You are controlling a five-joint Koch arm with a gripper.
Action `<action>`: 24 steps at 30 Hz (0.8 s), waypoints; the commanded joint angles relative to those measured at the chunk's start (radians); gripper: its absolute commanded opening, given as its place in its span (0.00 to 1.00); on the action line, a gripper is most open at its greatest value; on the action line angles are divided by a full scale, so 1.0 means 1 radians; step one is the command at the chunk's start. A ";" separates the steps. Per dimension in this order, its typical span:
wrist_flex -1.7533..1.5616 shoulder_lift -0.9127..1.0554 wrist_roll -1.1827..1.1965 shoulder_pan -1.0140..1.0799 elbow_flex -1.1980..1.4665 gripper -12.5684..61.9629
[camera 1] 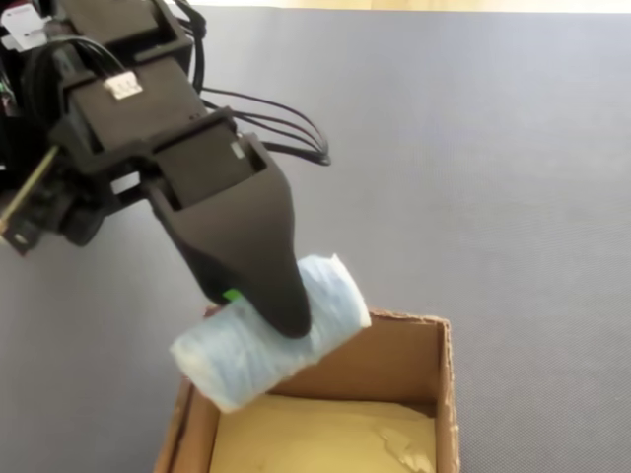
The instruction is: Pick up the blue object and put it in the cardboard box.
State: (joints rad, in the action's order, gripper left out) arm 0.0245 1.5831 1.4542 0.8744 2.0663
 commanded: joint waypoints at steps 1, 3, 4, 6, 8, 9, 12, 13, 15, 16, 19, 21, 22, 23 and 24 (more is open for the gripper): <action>-0.011 0.035 0.017 0.000 -0.100 0.53; -0.012 0.049 0.015 0.000 -0.110 0.53; -0.011 0.051 0.015 -0.002 -0.115 0.55; -0.011 0.052 0.015 -0.002 -0.124 0.57; -0.011 0.058 0.014 -0.003 -0.132 0.57; -0.011 0.064 0.014 -0.005 -0.133 0.59; -0.009 0.095 0.014 -0.023 -0.117 0.59; -0.009 0.107 0.014 -0.029 -0.106 0.59; -0.011 0.135 0.014 -0.043 -0.080 0.59; -0.011 0.147 0.014 -0.052 -0.064 0.59; -0.012 0.196 0.014 -0.087 -0.017 0.60; -0.012 0.235 0.014 -0.118 0.020 0.60; -0.012 0.250 0.015 -0.133 0.038 0.60; -0.012 0.273 0.015 -0.152 0.058 0.61; -0.012 0.291 0.017 -0.170 0.078 0.62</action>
State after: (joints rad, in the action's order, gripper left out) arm 0.0399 1.8162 1.4542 0.7286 2.1752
